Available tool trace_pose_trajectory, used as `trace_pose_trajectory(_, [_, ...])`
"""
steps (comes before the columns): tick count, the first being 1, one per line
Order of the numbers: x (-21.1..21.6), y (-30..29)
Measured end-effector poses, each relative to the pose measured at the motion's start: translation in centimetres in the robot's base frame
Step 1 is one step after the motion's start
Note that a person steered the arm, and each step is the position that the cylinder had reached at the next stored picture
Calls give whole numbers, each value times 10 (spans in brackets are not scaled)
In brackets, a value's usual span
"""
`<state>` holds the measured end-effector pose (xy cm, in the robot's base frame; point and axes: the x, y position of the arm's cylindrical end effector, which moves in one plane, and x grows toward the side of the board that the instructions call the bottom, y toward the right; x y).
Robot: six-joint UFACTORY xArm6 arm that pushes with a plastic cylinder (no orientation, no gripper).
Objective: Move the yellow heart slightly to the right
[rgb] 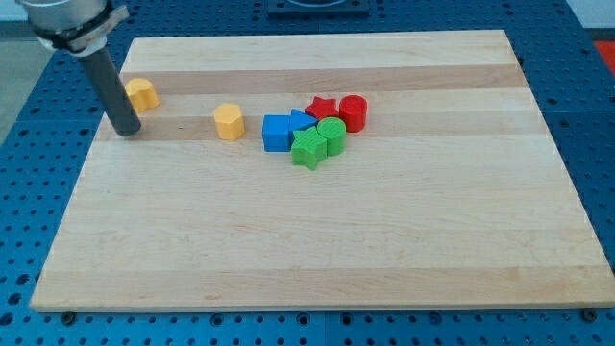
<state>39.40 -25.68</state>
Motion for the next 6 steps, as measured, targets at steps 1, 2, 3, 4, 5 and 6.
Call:
trace_pose_trajectory(1, [-39, -45])
trace_pose_trajectory(2, [-48, -47])
trace_pose_trajectory(3, [-74, -31])
trace_pose_trajectory(4, [-107, -28])
trace_pose_trajectory(5, [-100, -28])
trace_pose_trajectory(6, [-71, -28])
